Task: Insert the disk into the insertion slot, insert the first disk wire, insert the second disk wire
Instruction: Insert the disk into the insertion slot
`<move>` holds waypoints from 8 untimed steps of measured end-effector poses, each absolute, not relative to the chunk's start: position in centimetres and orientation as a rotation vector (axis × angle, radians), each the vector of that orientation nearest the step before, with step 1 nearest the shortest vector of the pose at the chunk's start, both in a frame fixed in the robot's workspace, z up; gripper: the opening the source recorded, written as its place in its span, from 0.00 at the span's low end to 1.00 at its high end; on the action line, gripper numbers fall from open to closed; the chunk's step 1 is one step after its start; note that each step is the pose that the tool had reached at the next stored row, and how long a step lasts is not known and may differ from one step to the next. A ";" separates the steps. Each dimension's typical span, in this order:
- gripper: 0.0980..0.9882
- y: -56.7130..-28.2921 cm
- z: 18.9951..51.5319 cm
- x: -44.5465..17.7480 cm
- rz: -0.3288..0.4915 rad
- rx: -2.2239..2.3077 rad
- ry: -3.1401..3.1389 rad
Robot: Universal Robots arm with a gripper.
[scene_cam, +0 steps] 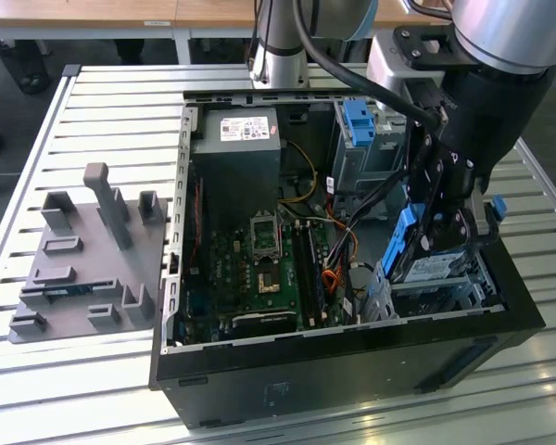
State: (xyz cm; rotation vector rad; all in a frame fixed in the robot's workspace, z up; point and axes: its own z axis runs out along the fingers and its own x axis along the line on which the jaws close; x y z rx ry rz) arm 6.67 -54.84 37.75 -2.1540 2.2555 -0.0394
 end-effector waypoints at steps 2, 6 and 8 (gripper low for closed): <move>0.30 -54.8 37.7 6.7 -0.039 -2.154 2.255; 0.30 -54.8 37.6 6.7 -0.039 -2.154 2.256; 0.30 -54.8 37.5 6.7 -0.037 -2.155 2.257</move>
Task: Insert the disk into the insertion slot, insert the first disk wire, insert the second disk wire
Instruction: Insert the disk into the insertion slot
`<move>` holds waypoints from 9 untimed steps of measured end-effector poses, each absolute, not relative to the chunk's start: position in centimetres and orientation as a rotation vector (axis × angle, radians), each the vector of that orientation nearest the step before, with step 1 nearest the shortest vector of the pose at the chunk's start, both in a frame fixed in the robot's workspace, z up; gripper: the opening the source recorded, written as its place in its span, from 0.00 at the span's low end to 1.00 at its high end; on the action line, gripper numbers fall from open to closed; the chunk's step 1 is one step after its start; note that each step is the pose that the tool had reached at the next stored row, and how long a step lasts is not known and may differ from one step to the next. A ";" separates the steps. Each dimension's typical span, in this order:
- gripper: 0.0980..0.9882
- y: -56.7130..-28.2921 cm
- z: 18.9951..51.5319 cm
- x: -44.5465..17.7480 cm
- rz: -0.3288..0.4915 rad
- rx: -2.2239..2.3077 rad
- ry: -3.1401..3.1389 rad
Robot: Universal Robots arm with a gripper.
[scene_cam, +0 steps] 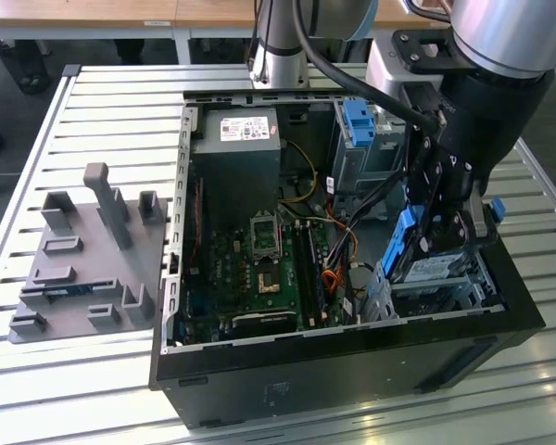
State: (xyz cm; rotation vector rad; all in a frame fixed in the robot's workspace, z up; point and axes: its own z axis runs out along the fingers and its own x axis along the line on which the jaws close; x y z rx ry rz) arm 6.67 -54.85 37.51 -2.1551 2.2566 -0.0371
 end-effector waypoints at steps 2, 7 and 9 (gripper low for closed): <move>0.30 -54.9 37.4 6.7 -0.035 -2.156 2.258; 0.30 -54.9 37.1 6.7 -0.029 -2.158 2.260; 0.31 -54.9 36.9 6.7 -0.028 -2.159 2.261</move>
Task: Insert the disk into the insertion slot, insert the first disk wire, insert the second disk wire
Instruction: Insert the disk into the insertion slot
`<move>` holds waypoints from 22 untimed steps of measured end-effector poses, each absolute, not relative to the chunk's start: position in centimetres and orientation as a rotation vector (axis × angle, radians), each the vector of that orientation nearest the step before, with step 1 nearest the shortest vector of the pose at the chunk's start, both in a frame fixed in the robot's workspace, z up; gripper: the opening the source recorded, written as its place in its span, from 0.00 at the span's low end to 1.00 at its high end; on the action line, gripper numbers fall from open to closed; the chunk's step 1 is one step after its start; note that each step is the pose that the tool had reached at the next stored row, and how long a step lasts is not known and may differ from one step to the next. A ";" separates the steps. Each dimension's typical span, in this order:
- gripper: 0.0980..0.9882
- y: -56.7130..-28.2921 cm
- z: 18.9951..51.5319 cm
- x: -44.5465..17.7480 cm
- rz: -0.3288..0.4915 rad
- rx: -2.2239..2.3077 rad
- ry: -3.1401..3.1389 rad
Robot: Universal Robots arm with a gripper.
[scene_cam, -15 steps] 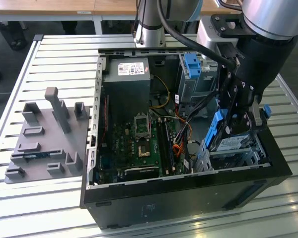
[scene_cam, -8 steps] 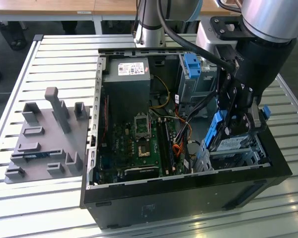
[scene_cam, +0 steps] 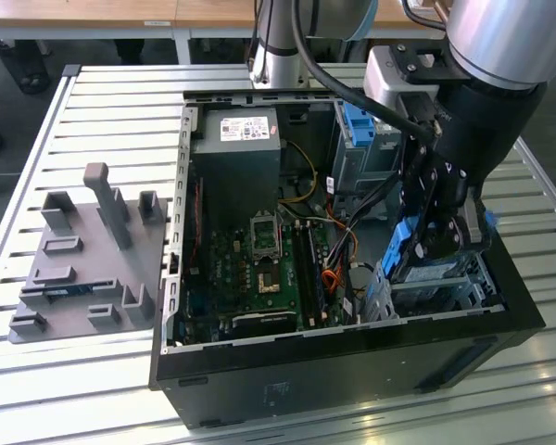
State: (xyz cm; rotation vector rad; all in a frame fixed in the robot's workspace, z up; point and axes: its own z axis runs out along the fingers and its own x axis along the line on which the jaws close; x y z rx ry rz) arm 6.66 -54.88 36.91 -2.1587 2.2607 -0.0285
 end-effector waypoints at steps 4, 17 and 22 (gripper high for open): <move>0.38 -54.9 36.6 6.7 -0.024 -2.159 2.260; 0.01 -54.9 35.7 7.5 -0.020 -2.159 2.261; 0.01 -54.9 35.6 7.6 -0.020 -2.160 2.261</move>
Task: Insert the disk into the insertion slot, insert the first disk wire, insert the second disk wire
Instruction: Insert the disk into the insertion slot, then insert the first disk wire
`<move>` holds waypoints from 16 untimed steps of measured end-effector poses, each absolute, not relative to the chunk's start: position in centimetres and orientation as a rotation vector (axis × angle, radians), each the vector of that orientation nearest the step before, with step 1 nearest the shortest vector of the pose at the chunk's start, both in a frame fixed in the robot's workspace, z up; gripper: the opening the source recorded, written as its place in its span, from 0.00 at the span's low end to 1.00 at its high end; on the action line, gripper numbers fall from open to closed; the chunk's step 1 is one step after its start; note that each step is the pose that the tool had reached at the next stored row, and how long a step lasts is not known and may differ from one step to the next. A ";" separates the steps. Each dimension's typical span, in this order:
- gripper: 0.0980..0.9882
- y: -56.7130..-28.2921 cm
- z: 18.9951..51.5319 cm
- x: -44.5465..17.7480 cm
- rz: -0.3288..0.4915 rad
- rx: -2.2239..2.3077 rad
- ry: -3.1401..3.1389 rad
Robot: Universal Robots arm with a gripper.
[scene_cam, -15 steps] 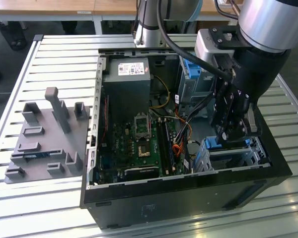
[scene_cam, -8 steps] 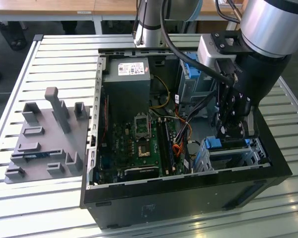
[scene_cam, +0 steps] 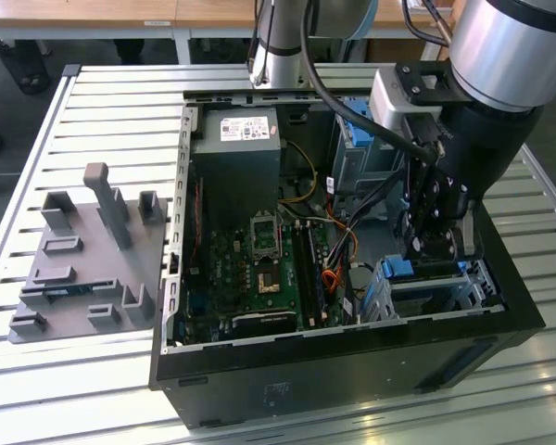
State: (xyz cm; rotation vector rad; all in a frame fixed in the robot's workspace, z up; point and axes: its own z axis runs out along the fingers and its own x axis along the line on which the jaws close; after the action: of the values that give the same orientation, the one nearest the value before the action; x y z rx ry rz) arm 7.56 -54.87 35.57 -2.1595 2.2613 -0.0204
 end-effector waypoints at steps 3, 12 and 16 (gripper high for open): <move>0.01 -54.9 35.5 7.6 -0.020 -2.160 2.261; 0.01 -54.9 35.5 8.0 -0.020 -2.159 2.261; 0.01 -54.9 35.5 8.7 -0.020 -2.159 2.261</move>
State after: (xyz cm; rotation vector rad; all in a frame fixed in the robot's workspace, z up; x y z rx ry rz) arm 8.74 -54.87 35.46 -2.1595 2.2612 -0.0204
